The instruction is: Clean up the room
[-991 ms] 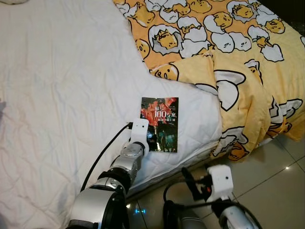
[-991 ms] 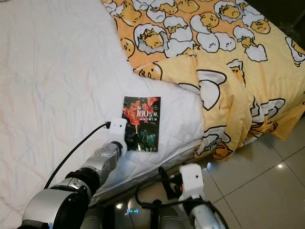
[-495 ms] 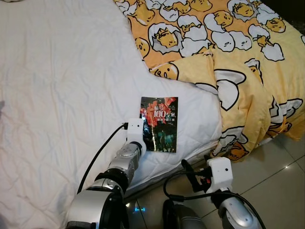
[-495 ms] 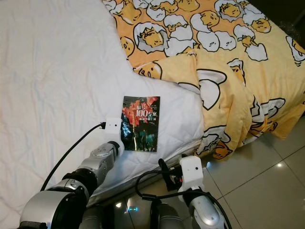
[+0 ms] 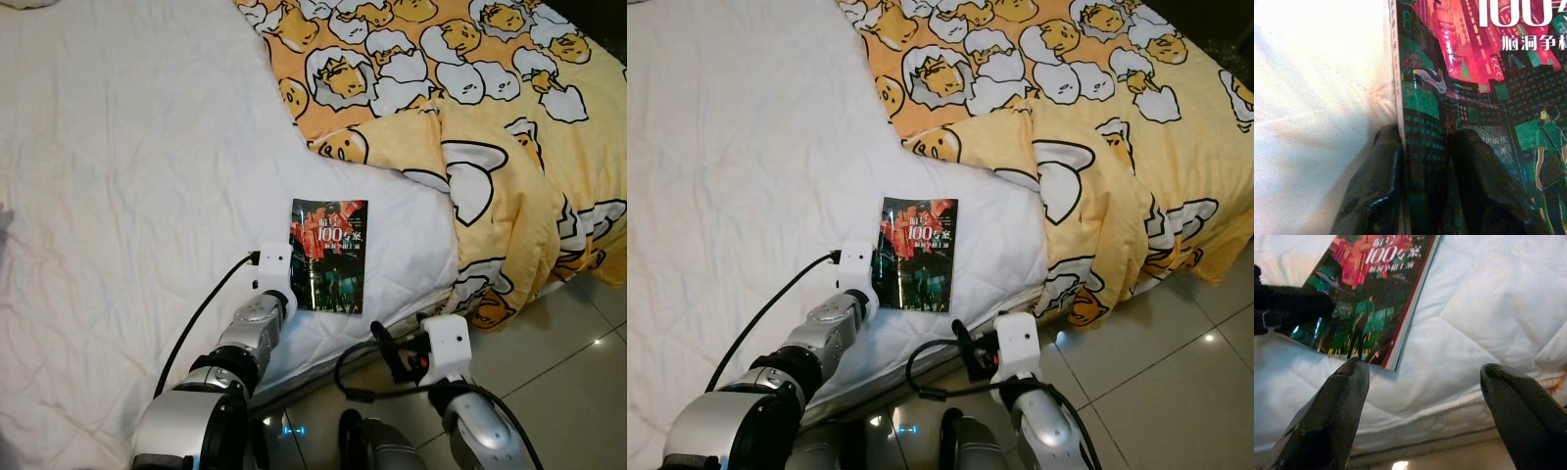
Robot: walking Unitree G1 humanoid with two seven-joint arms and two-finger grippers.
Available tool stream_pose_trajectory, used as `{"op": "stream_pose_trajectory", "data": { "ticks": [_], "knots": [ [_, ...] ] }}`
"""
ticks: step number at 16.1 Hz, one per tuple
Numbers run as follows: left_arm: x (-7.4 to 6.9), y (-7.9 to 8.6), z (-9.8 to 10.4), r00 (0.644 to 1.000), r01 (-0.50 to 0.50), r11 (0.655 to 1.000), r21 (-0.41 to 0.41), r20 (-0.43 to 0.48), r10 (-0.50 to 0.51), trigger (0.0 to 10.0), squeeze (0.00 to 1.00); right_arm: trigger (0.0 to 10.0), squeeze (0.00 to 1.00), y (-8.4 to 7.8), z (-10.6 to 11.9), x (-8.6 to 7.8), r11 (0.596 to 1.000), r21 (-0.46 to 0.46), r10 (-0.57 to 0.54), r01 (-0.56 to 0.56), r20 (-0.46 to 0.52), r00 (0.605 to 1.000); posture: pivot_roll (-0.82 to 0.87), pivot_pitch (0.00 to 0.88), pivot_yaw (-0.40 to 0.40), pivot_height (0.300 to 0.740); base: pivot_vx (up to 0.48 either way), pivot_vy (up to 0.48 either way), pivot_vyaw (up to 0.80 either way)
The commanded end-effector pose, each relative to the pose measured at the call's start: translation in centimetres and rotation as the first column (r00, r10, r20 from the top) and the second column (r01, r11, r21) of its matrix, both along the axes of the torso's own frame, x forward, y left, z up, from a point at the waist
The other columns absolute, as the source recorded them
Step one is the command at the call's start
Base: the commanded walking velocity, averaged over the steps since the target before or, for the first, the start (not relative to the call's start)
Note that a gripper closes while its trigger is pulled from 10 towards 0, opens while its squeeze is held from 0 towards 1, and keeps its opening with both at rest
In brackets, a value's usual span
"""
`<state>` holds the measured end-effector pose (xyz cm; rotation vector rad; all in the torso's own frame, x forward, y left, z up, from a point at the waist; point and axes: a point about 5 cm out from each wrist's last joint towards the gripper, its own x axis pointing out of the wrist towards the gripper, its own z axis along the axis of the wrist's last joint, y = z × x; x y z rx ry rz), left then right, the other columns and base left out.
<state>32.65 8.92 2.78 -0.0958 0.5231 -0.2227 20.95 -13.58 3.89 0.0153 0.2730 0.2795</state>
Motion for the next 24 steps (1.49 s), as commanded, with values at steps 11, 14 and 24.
{"op": "stream_pose_trajectory", "data": {
  "ticks": [11,14,24],
  "knots": [
    [2.3,6.1,6.3,0.87,-0.059,0.986,0.155,0.493,-0.026,1.9,0.0,10.0,0.0,-3.3,1.9,7.7,0.986,0.054,-0.161,0.155,0.13,0.978,0.06,0.0,-0.032,0.74,0.0,0.0,0.0],
    [0.6,8.1,6.7,0.815,-0.248,0.962,0.116,0.562,0.142,10.0,0.0,10.0,0.0,-4.0,2.8,9.5,0.988,0.04,-0.156,0.152,0.151,0.976,0.08,0.0,-0.046,0.74,0.0,0.0,0.21],
    [-0.6,6.9,4.9,0.851,-0.288,0.94,0.183,0.499,0.164,10.0,0.0,10.0,0.0,-1.7,1.8,9.3,0.997,0.074,-0.016,0.004,0.153,0.988,0.1,0.0,-0.074,0.74,0.0,0.0,0.51]
  ]
}}
